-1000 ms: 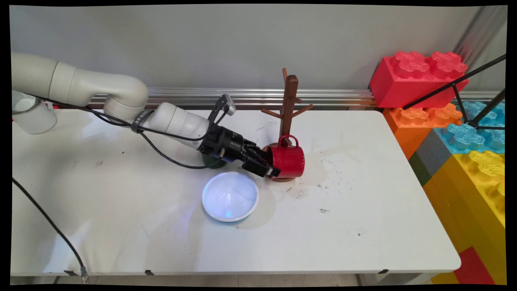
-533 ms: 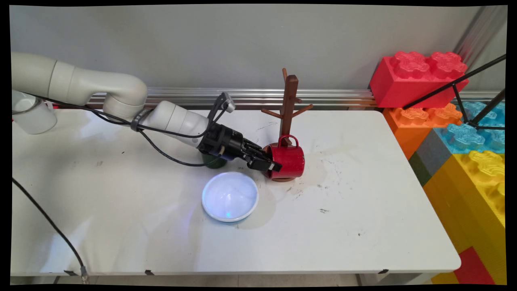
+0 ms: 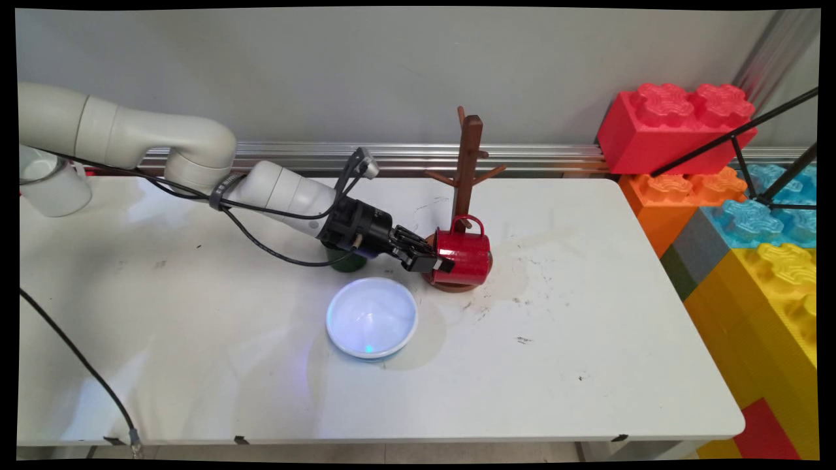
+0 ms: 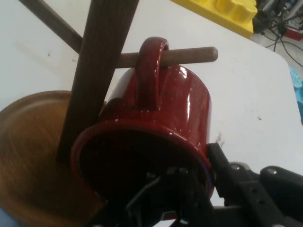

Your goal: Place the picked object on the table

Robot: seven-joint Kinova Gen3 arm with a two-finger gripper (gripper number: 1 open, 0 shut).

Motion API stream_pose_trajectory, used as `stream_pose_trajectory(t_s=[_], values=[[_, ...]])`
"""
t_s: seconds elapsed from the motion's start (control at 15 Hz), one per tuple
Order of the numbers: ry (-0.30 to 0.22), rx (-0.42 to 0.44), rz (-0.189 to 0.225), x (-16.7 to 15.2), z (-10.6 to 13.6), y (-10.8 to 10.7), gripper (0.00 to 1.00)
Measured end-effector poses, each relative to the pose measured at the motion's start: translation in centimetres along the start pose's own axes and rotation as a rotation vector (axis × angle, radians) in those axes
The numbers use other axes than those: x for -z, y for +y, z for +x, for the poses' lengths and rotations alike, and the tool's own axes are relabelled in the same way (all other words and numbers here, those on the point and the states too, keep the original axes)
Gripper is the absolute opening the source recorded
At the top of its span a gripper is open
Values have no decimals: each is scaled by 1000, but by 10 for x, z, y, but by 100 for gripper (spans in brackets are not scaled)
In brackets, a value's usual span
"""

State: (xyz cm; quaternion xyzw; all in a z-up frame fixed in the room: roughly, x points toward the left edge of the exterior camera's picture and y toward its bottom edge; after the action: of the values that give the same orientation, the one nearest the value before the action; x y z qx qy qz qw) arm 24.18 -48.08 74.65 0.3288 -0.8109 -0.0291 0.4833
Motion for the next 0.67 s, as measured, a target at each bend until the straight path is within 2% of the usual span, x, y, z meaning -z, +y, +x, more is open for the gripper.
stream_pose_trajectory(t_s=[0.67], values=[[18, 35, -23, 9, 6, 6, 0]])
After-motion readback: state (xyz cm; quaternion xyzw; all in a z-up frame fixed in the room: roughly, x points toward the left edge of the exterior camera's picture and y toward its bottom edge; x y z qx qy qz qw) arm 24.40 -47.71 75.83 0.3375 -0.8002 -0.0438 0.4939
